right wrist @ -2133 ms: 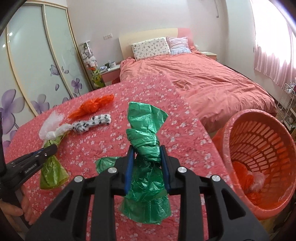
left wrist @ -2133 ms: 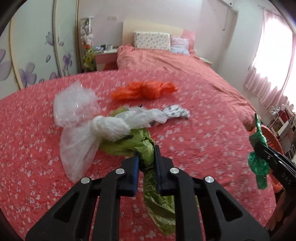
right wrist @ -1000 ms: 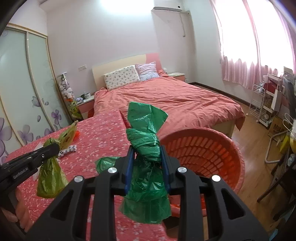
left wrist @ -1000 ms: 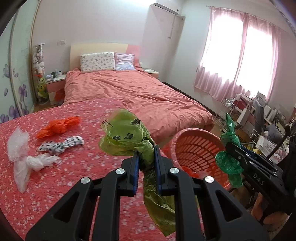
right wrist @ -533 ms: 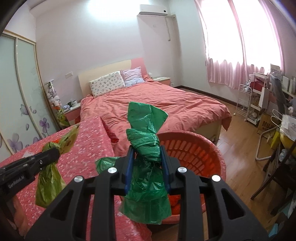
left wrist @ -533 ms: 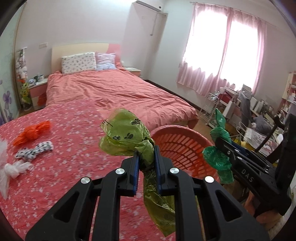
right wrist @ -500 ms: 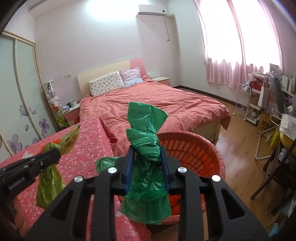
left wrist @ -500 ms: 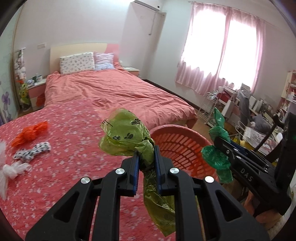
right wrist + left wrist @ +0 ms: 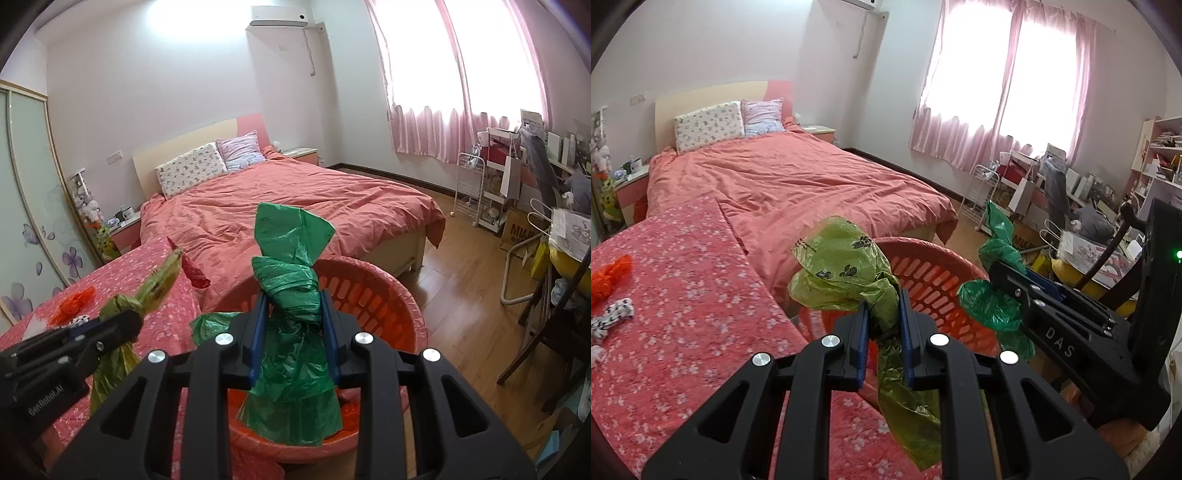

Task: Collect trash
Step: 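Carry the green and yellow-green bags in both tools over the basket, then open both tools to drop the green bags into the basket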

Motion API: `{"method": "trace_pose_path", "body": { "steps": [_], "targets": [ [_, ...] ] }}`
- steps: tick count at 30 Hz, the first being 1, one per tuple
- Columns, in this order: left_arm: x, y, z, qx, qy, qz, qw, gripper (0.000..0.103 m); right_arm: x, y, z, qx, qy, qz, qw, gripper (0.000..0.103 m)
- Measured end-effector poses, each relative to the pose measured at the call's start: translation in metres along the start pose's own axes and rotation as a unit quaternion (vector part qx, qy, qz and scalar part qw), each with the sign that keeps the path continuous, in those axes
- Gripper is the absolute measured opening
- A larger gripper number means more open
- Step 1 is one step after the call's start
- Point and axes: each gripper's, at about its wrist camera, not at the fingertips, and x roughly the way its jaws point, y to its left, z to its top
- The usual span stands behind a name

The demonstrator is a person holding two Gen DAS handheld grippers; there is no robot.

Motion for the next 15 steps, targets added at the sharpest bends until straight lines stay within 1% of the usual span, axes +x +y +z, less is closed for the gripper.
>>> {"method": "trace_pose_path", "body": {
  "steps": [10,15],
  "targets": [
    [0.024,-0.005,-0.002,0.0,0.022,-0.01,0.9997,0.015,0.023,-0.013,0.001,0.015,0.01,-0.009,1.0,0.028],
    [0.032,-0.002,-0.003,-0.01,0.034,-0.015,0.9993,0.015,0.032,-0.019,0.001,0.026,0.015,-0.01,1.0,0.032]
  ]
}}
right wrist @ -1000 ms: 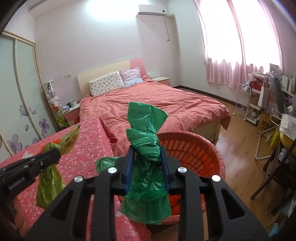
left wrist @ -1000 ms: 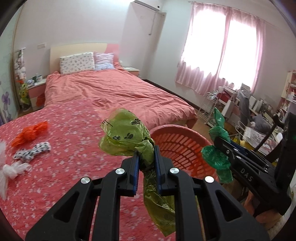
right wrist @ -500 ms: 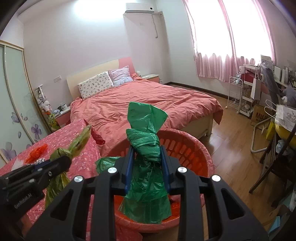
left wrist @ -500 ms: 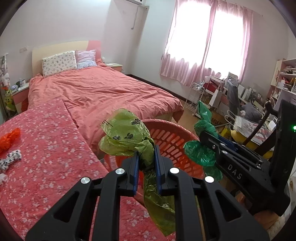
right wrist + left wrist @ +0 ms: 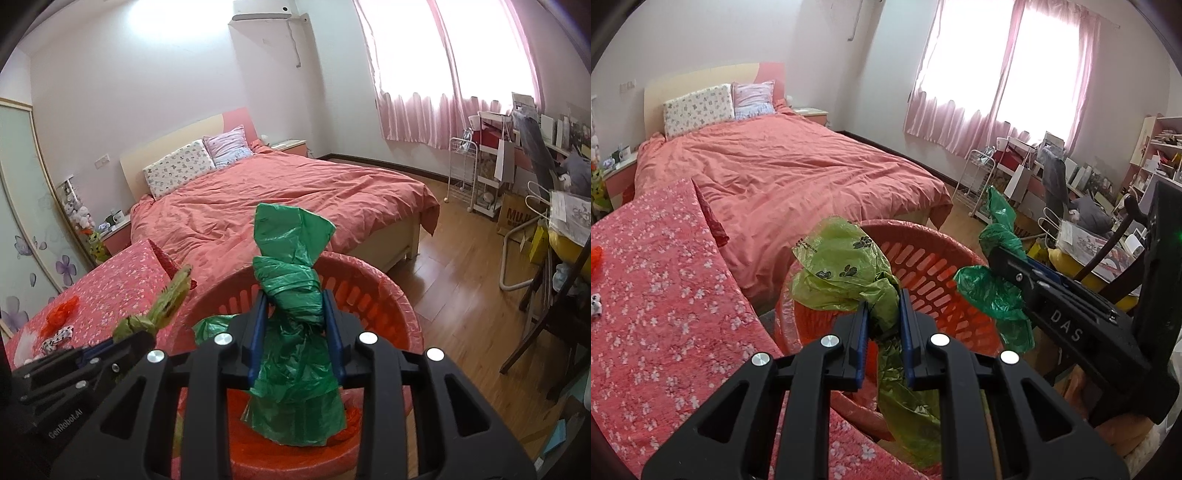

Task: Collect trash
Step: 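Open both tools to drop the green bags into the basket, then return to the pile and grasp the black-and-white printed bag with the right tool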

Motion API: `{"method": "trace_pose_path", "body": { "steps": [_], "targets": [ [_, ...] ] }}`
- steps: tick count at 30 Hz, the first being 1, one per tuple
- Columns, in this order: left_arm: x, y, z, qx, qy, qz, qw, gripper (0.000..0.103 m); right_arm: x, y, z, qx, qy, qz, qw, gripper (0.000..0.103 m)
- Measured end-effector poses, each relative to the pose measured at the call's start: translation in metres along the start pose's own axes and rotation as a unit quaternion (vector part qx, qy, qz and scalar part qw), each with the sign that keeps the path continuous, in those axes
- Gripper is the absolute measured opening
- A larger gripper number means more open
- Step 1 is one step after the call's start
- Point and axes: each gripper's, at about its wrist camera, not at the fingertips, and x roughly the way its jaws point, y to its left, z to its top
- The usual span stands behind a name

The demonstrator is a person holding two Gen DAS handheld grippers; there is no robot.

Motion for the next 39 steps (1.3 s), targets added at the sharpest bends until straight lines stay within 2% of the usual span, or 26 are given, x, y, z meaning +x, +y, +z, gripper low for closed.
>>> {"method": "trace_pose_path", "body": {
  "steps": [3,6,8,16,23,33,39],
  "targets": [
    [0.005,0.003,-0.001,-0.007,0.008,0.003,0.9999,0.018,0.004,-0.003,0.001,0.005,0.0,0.001,1.0,0.037],
    [0.009,0.007,-0.003,-0.016,0.019,0.007,0.9997,0.029,0.006,-0.006,0.0,0.008,0.0,0.0,1.0,0.047],
    [0.011,0.009,-0.005,-0.023,0.026,0.013,0.9993,0.041,0.007,-0.007,-0.001,0.01,0.001,-0.001,1.0,0.049],
    [-0.001,0.026,-0.012,-0.033,0.023,0.054,0.9978,0.052,0.001,-0.002,-0.008,-0.01,-0.003,-0.017,1.0,0.059],
    [-0.037,0.068,-0.024,-0.039,0.003,0.128,0.991,0.057,-0.004,0.025,-0.012,-0.043,-0.003,-0.005,0.999,0.06],
    [-0.103,0.161,-0.053,-0.09,-0.011,0.234,0.9681,0.061,-0.008,0.097,-0.028,-0.096,0.017,0.051,0.994,0.06],
    [-0.151,0.224,-0.075,-0.144,-0.026,0.287,0.9467,0.062,-0.011,0.139,-0.042,-0.123,0.029,0.081,0.989,0.061]
  ]
}}
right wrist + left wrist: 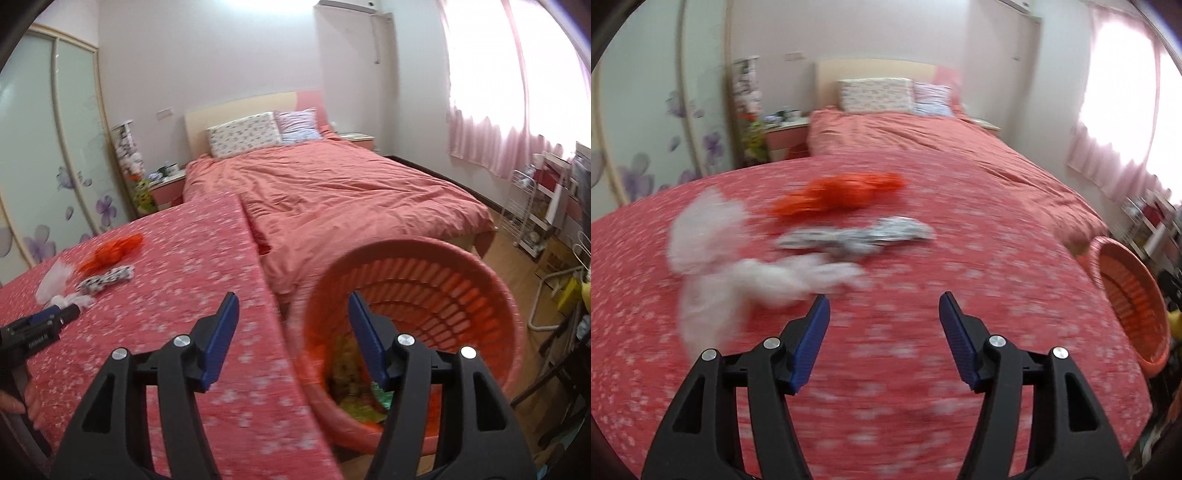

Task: Collect trash
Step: 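Return to the pile and grasp the black-and-white printed bag with the right tool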

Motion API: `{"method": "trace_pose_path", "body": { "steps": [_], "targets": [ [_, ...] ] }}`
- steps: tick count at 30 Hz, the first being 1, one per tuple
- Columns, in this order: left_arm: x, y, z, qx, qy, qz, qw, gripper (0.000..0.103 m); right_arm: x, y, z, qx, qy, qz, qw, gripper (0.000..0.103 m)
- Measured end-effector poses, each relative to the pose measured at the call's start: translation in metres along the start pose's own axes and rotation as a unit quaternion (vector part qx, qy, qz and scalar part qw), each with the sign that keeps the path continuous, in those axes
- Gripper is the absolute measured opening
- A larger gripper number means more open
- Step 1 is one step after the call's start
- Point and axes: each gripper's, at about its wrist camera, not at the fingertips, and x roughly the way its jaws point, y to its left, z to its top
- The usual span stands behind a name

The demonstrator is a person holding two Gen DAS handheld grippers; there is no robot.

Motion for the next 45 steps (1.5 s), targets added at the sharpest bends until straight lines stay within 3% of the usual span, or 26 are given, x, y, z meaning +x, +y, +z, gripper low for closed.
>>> {"method": "trace_pose_path", "body": {
  "steps": [4,10,16,20,22,25,33,41,45],
  "targets": [
    [0.0,0.036,0.004,-0.024,-0.01,0.029,0.9993,0.066,0.003,0.021,-0.002,-0.014,0.007,0.012,1.0,0.062],
    [0.011,0.062,0.013,-0.042,-0.007,0.032,0.9986,0.066,0.009,0.04,-0.007,-0.023,0.022,0.023,0.999,0.062],
    [0.037,0.066,0.014,-0.047,0.045,0.017,0.9977,0.065,0.013,0.05,-0.009,-0.027,0.03,0.027,0.999,0.062],
    [0.046,0.071,0.014,-0.053,0.067,-0.001,0.9963,0.046,0.014,0.057,-0.009,-0.031,0.033,0.032,0.998,0.062],
    [0.046,0.069,0.013,-0.049,0.067,-0.006,0.9966,0.036,0.015,0.064,-0.009,-0.033,0.035,0.037,0.998,0.062],
    [0.042,0.071,0.012,-0.048,0.059,-0.009,0.9971,0.03,0.015,0.075,-0.009,-0.04,0.036,0.046,0.997,0.062],
    [0.002,0.086,-0.001,-0.046,0.024,-0.003,0.9986,0.03,0.024,0.127,0.0,-0.065,0.037,0.09,0.993,0.062],
    [-0.028,0.118,-0.013,-0.067,0.005,-0.004,0.9977,0.03,0.066,0.207,0.002,-0.081,0.074,0.146,0.983,0.062],
    [-0.035,0.128,-0.019,-0.07,0.0,0.0,0.9976,0.03,0.093,0.252,0.005,-0.097,0.088,0.161,0.978,0.054]
  ]
}}
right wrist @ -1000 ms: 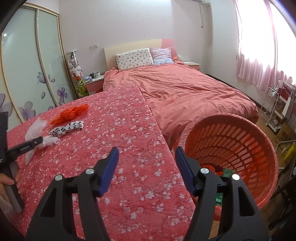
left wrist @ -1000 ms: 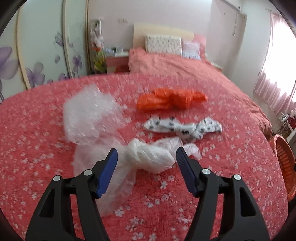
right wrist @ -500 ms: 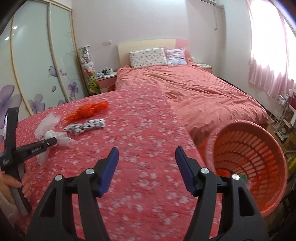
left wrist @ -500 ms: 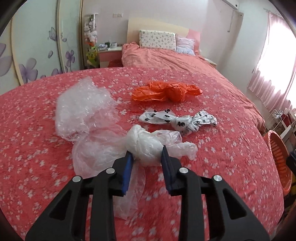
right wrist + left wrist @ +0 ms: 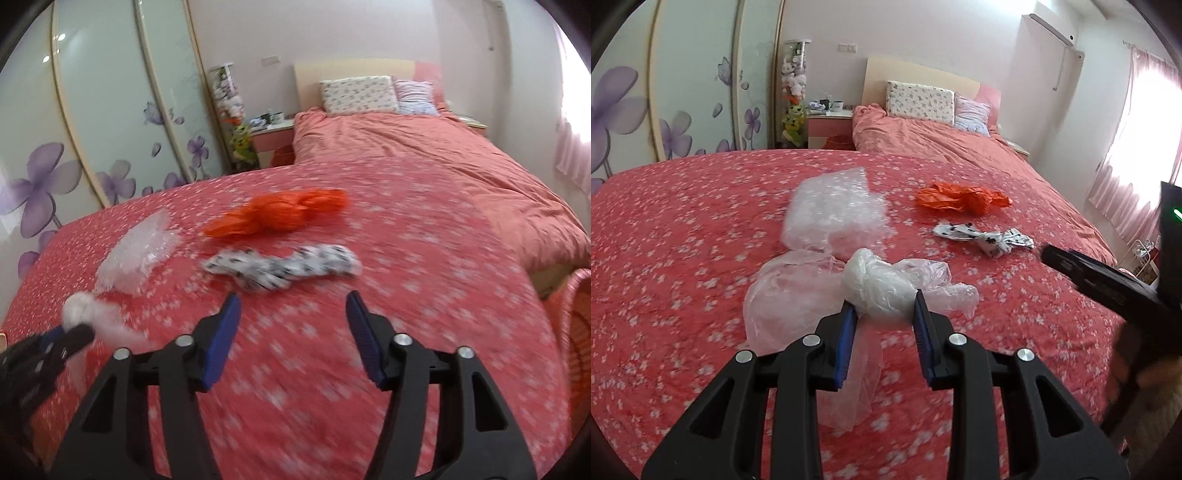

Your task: Collect trash

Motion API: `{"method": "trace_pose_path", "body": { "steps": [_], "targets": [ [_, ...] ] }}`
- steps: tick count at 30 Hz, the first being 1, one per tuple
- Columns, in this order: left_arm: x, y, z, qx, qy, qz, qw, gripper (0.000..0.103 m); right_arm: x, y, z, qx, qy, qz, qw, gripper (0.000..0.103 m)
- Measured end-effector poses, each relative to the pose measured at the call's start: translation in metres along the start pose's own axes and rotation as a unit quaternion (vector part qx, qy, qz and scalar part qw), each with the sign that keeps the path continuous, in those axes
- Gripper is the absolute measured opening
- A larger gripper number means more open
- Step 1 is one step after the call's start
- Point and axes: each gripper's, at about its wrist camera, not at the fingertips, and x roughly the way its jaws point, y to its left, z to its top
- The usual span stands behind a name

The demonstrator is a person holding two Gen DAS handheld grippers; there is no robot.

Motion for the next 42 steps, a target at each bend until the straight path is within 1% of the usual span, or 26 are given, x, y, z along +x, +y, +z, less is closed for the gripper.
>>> {"method": "trace_pose_path", "body": {
  "steps": [3,7,8,9,11,12,14,20,26,34,42],
  "targets": [
    [-0.001,0.008,0.0,-0.006,-0.003,0.004,1.0,0.03,0.023,0.018,0.011,-0.004,0.011,0.007,1.0,0.051],
    [0.002,0.014,0.002,-0.011,-0.003,0.006,0.9999,0.03,0.047,0.034,0.02,-0.024,0.033,-0.003,0.999,0.05],
    [0.004,0.015,0.002,-0.012,-0.003,0.007,0.9999,0.03,0.053,0.037,0.02,-0.031,0.042,-0.01,0.999,0.046],
    [0.005,0.015,0.002,-0.014,-0.002,0.007,0.9999,0.03,0.058,0.037,0.019,-0.037,0.05,-0.017,0.998,0.038],
    [0.006,0.016,0.002,-0.014,-0.001,0.008,0.9999,0.03,0.062,0.036,0.018,-0.045,0.063,-0.031,0.997,0.026],
    [0.006,0.016,0.001,-0.014,-0.001,0.008,0.9999,0.03,0.06,0.033,0.018,-0.043,0.061,-0.029,0.997,0.015],
    [0.005,0.015,0.0,-0.016,-0.001,0.006,0.9999,0.03,0.054,0.027,0.014,-0.039,0.063,-0.024,0.997,0.013],
    [0.002,0.002,0.0,-0.009,-0.003,-0.001,1.0,0.03,0.02,0.0,-0.004,-0.02,0.048,-0.023,0.998,0.012],
    [-0.01,-0.018,-0.002,0.0,-0.01,-0.012,0.9999,0.03,-0.024,-0.027,-0.018,-0.003,0.032,-0.028,0.999,0.012],
    [-0.022,-0.058,0.0,0.025,-0.019,-0.032,0.999,0.03,-0.07,-0.053,-0.025,0.017,0.006,-0.036,0.999,0.012],
    [-0.025,-0.098,0.001,0.045,-0.022,-0.052,0.9974,0.03,-0.119,-0.079,-0.034,0.043,-0.027,-0.04,0.998,0.012]
  ]
}}
